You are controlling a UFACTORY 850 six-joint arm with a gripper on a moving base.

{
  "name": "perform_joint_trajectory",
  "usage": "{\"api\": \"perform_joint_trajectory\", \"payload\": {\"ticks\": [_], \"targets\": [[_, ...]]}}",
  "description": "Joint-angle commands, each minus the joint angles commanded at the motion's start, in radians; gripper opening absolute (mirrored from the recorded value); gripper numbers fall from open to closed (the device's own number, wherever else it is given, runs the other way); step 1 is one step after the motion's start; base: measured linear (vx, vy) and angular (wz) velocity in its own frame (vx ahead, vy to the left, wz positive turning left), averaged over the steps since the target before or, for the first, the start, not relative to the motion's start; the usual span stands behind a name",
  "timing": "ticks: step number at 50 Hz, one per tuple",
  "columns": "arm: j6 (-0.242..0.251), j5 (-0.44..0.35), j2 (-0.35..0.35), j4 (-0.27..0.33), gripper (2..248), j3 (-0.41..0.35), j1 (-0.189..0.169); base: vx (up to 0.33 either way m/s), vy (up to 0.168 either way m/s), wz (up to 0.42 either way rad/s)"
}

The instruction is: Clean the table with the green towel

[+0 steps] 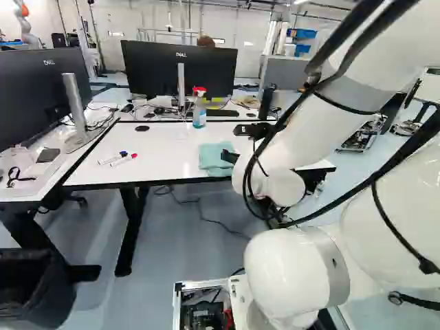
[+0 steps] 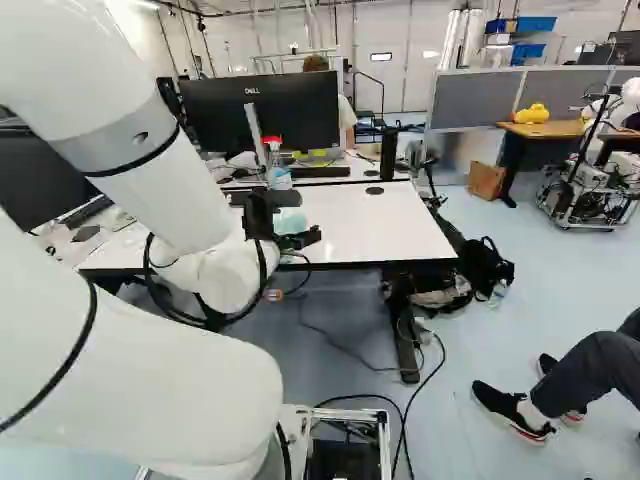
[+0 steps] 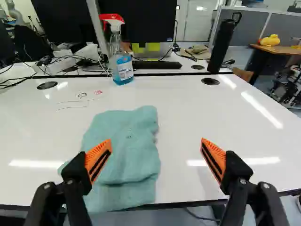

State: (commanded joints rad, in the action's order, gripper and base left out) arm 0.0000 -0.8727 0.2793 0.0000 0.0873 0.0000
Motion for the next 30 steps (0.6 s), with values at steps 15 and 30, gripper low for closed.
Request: {"api": "perform_joint_trajectory", "payload": {"ticks": [15, 30], "targets": [[0.0, 0.0, 0.011, 0.0, 247, -0.001, 0.0, 0.0, 0.0, 0.0], [0.0, 0.0, 0.005, 0.0, 247, 0.04, -0.001, 0.0, 0.0, 0.0]]}}
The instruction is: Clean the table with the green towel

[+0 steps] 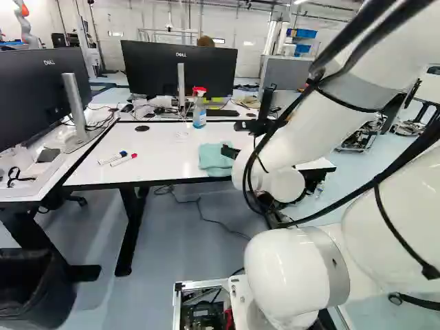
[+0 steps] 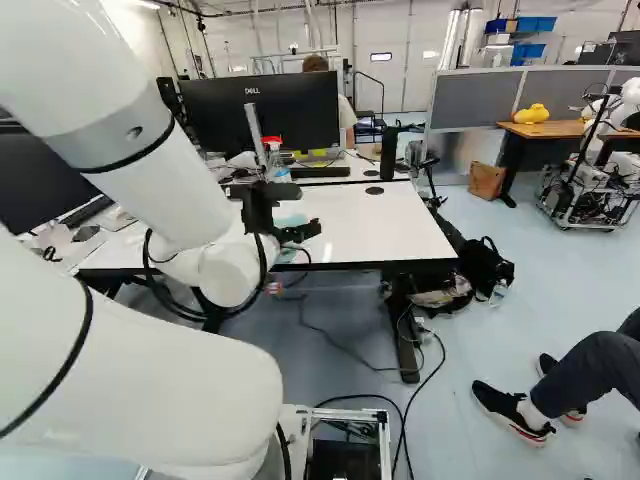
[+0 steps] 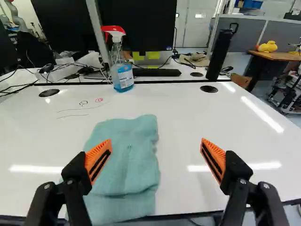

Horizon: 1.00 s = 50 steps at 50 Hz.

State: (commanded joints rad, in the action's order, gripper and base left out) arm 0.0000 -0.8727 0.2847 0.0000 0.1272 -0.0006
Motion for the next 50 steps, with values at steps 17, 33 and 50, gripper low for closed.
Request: {"api": "perform_joint_trajectory", "payload": {"ticks": [17, 33, 50], "targets": [[0.0, 0.0, -0.045, 0.0, 247, 0.081, 0.023, 0.0, 0.0, 0.0], [0.0, 0.0, -0.1, 0.0, 247, 0.145, 0.073, 0.0, 0.0, 0.0], [0.0, 0.037, -0.172, 0.0, 247, 0.212, 0.127, 0.0, 0.0, 0.0]]}}
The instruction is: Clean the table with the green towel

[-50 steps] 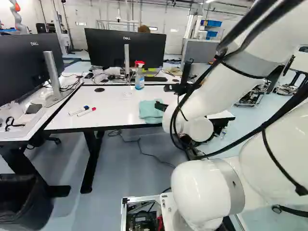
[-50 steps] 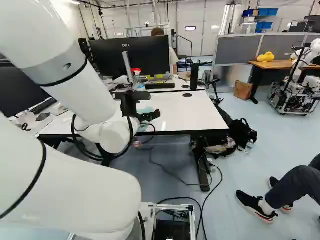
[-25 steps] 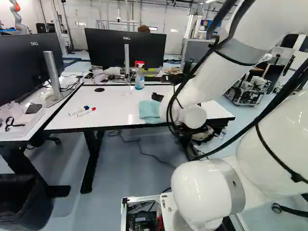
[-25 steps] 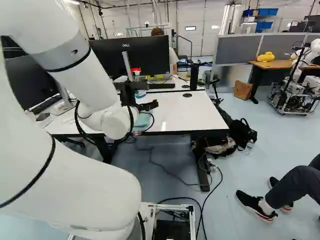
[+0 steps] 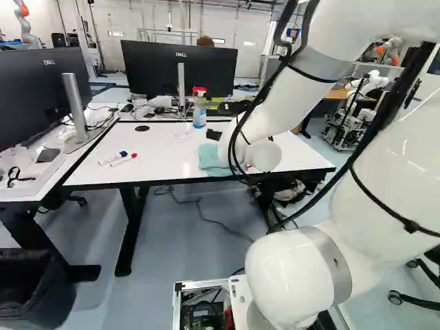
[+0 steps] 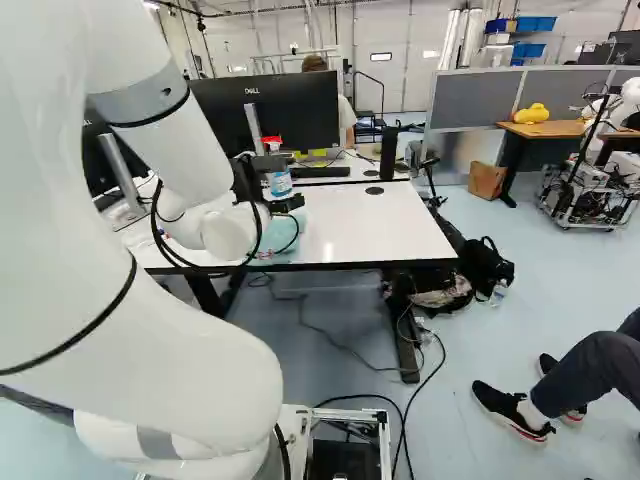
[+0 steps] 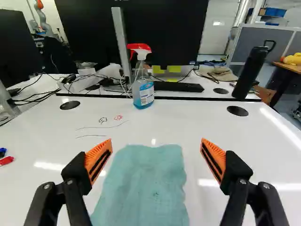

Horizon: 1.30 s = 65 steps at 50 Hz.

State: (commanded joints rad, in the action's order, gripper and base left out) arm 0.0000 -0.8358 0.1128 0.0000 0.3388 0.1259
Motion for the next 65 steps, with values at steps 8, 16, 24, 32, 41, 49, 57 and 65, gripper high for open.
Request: {"api": "perform_joint_trajectory", "payload": {"ticks": [8, 16, 24, 32, 41, 49, 57, 65], "targets": [[0.0, 0.061, -0.034, 0.0, 247, 0.032, 0.023, 0.0, 0.0, 0.0], [0.0, 0.127, -0.065, 0.0, 247, 0.063, 0.041, 0.0, 0.0, 0.0], [0.0, 0.194, -0.07, 0.0, 247, 0.068, 0.044, 0.0, 0.0, 0.0], [0.0, 0.264, -0.07, 0.0, 247, 0.068, 0.044, 0.0, 0.0, 0.0], [0.0, 0.338, -0.07, 0.0, 247, 0.068, 0.044, 0.0, 0.0, 0.0], [0.0, 0.403, -0.07, 0.0, 247, 0.068, 0.044, 0.0, 0.0, 0.0], [0.0, 0.439, -0.07, 0.0, 247, 0.068, 0.044, 0.0, 0.0, 0.0], [0.0, 0.439, -0.07, 0.0, 247, 0.068, 0.044, 0.0, 0.0, 0.0]]}}
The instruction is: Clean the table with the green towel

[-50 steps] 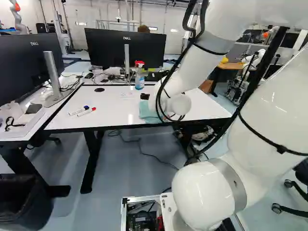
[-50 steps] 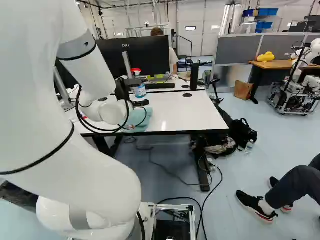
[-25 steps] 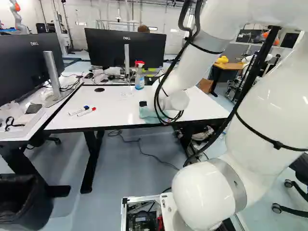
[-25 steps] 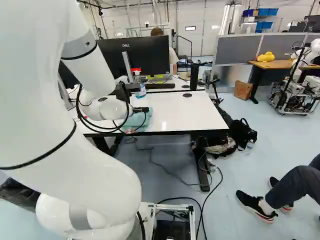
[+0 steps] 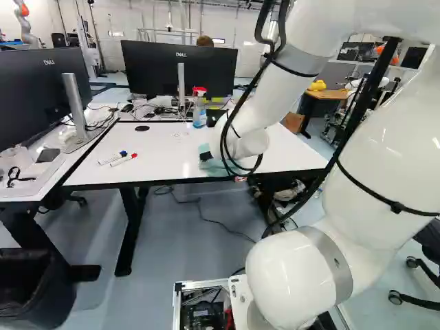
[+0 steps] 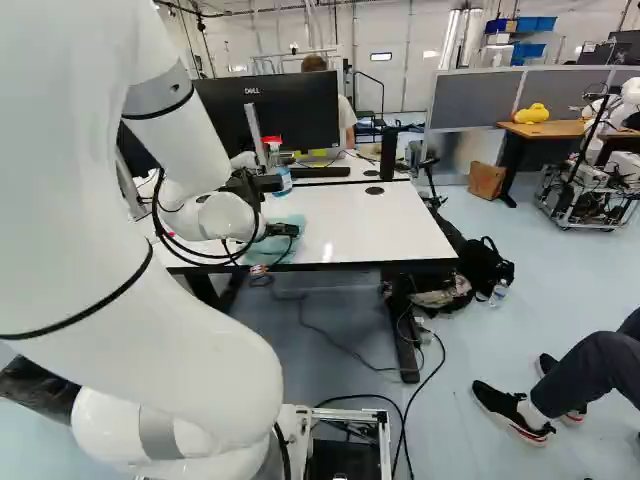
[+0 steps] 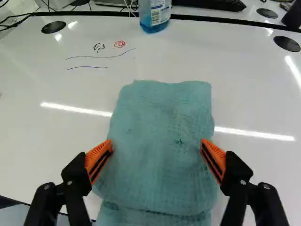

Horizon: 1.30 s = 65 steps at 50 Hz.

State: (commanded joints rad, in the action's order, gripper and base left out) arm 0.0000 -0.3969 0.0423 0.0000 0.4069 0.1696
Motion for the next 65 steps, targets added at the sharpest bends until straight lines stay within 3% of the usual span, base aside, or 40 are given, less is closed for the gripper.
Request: {"api": "perform_joint_trajectory", "payload": {"ticks": [7, 8, 13, 14, 18, 19, 23, 24, 29, 30, 47, 65], "targets": [[0.0, 0.0, 0.0, 0.0, 238, 0.0, 0.0, 0.0, 0.0, 0.0], [0.0, 0.0, 0.0, 0.0, 201, 0.0, 0.0, 0.0, 0.0, 0.0], [0.0, 0.0, 0.0, 0.0, 201, 0.0, 0.0, 0.0, 0.0, 0.0], [0.0, 0.0, 0.0, 0.0, 162, 0.0, 0.0, 0.0, 0.0, 0.0], [0.0, 0.0, 0.0, 0.0, 162, 0.0, 0.0, 0.0, 0.0, 0.0], [0.0, 0.0, 0.0, 0.0, 125, 0.0, 0.0, 0.0, 0.0, 0.0], [0.0, 0.0, 0.0, 0.0, 125, 0.0, 0.0, 0.0, 0.0, 0.0], [0.0, 0.0, 0.0, 0.0, 89, 0.0, 0.0, 0.0, 0.0, 0.0], [0.0, 0.0, 0.0, 0.0, 89, 0.0, 0.0, 0.0, 0.0, 0.0], [0.0, 0.0, 0.0, 0.0, 58, 0.0, 0.0, 0.0, 0.0, 0.0], [0.0, 0.0, 0.012, 0.0, 48, 0.002, 0.001, 0.0, 0.0, 0.0], [0.0, 0.0, -0.017, 0.0, 48, 0.078, 0.013, 0.0, 0.0, 0.0]]}}
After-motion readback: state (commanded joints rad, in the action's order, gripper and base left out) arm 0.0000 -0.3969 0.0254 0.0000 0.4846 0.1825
